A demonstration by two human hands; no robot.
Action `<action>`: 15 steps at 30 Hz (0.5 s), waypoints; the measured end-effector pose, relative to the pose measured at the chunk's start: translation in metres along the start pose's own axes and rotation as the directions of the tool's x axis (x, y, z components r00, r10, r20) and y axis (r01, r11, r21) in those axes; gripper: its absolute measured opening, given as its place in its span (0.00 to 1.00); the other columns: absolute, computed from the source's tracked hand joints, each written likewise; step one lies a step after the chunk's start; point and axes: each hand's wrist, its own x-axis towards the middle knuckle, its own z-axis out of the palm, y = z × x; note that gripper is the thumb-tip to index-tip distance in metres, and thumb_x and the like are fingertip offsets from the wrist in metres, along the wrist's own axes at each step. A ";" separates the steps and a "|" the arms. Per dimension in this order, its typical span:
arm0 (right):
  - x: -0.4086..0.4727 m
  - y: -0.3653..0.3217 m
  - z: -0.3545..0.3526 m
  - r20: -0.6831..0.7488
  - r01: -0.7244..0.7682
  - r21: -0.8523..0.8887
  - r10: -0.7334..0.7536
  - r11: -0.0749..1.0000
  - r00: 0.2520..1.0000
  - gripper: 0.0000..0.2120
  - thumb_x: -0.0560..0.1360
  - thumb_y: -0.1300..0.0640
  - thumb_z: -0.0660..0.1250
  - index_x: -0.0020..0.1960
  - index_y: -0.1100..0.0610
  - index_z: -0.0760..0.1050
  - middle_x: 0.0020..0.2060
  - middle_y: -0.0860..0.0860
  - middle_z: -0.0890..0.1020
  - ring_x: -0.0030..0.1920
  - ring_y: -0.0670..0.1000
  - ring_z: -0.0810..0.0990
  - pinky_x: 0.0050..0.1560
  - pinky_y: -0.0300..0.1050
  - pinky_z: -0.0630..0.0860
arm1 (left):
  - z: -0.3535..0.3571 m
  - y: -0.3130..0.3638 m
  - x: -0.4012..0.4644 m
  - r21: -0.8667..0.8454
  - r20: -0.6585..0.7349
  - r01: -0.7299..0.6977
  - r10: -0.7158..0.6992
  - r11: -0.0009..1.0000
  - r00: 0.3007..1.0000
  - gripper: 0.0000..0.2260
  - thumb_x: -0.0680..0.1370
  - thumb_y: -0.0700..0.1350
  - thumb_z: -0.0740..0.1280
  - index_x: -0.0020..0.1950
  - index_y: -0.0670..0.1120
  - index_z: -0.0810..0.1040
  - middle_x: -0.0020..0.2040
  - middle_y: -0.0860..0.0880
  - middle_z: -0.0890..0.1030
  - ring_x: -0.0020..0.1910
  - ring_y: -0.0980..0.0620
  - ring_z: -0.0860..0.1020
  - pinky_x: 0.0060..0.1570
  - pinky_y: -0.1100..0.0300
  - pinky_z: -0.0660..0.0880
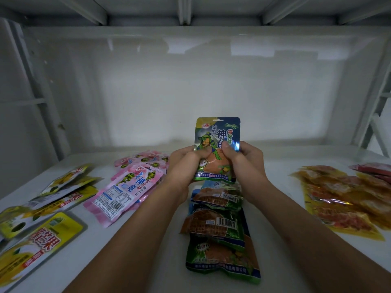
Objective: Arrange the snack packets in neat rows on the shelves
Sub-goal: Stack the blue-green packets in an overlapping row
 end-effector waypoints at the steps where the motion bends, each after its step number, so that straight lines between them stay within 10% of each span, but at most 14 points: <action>1: -0.001 0.001 0.001 0.011 -0.002 -0.017 0.002 1.000 1.000 0.06 0.81 0.59 0.71 0.51 0.62 0.83 0.45 0.60 0.88 0.47 0.62 0.88 0.47 0.55 0.86 | 0.000 0.001 0.000 -0.012 -0.006 -0.010 0.010 1.000 1.000 0.07 0.80 0.43 0.72 0.53 0.40 0.86 0.48 0.42 0.88 0.46 0.42 0.88 0.49 0.48 0.85; 6: -0.006 -0.002 0.005 0.072 -0.022 -0.039 0.025 0.999 0.997 0.08 0.81 0.57 0.71 0.55 0.61 0.82 0.47 0.59 0.88 0.48 0.60 0.88 0.47 0.52 0.87 | -0.001 0.002 -0.001 0.014 -0.038 -0.085 0.085 0.996 0.996 0.08 0.82 0.43 0.71 0.45 0.42 0.85 0.42 0.43 0.88 0.37 0.46 0.86 0.38 0.55 0.84; 15: -0.010 -0.015 0.003 0.059 -0.045 0.036 0.043 0.998 0.997 0.06 0.81 0.59 0.71 0.55 0.60 0.84 0.45 0.57 0.89 0.42 0.55 0.89 0.38 0.47 0.84 | 0.004 0.003 -0.008 0.039 0.026 -0.040 0.039 0.998 0.999 0.05 0.81 0.40 0.70 0.51 0.41 0.85 0.46 0.40 0.88 0.42 0.42 0.86 0.47 0.47 0.84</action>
